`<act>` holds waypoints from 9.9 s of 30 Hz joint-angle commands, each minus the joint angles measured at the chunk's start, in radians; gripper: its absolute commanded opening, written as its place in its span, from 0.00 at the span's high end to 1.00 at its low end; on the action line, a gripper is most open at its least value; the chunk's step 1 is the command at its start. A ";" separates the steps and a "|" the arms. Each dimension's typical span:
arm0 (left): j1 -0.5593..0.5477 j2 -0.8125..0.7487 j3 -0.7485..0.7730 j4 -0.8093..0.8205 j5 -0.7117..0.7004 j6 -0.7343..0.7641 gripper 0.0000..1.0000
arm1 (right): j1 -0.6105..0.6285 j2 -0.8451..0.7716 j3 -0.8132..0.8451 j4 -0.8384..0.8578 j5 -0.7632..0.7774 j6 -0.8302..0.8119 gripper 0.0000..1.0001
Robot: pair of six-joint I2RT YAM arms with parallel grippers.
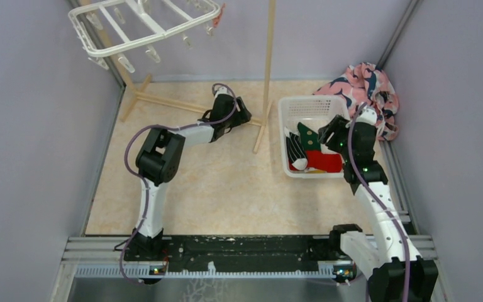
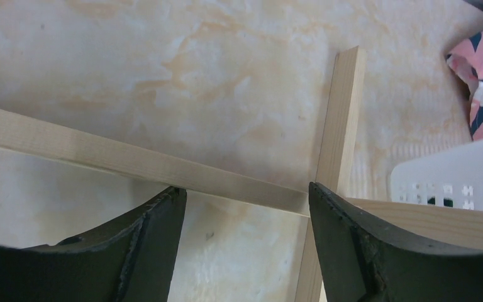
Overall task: Clip the socks to the hanger
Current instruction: Move the clothesline to the center of the board, then open the clamp at the hanger.
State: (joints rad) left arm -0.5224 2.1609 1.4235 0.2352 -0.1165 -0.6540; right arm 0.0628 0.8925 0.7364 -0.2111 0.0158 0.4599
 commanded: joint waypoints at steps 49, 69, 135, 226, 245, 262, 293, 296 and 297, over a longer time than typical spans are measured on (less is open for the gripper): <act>0.394 -0.378 -0.405 0.121 -0.267 0.251 0.01 | 0.526 0.998 0.635 0.122 0.163 -0.121 0.41; 0.647 -0.047 0.131 -0.245 -0.406 0.392 0.01 | 0.457 1.230 0.829 0.035 0.218 -0.084 0.41; 0.527 0.010 0.256 -0.189 -0.004 0.091 0.03 | 0.525 1.008 0.734 0.080 0.051 -0.149 0.41; 0.144 -1.191 -0.803 0.524 0.243 0.382 0.30 | 0.776 0.252 0.235 0.520 0.246 -0.447 0.42; 0.109 -1.322 -0.914 0.377 -0.099 0.351 0.25 | 0.986 0.520 0.549 0.622 0.266 -0.600 0.42; 0.073 -1.370 -0.967 0.337 -0.161 0.347 0.24 | 1.033 0.700 0.807 0.671 0.458 -0.776 0.43; 0.064 -1.369 -0.960 0.328 -0.166 0.358 0.24 | 1.010 0.843 0.925 0.718 0.482 -0.774 0.50; 0.064 -1.368 -0.960 0.328 -0.169 0.360 0.23 | 1.007 0.827 0.907 0.720 0.486 -0.776 0.54; 0.064 -1.369 -0.959 0.328 -0.170 0.360 0.23 | 1.007 0.820 0.895 0.720 0.487 -0.775 0.56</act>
State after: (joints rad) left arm -0.4503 0.8043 0.4541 0.5556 -0.2768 -0.3092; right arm 1.0767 1.7439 1.6199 0.4465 0.4786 -0.3031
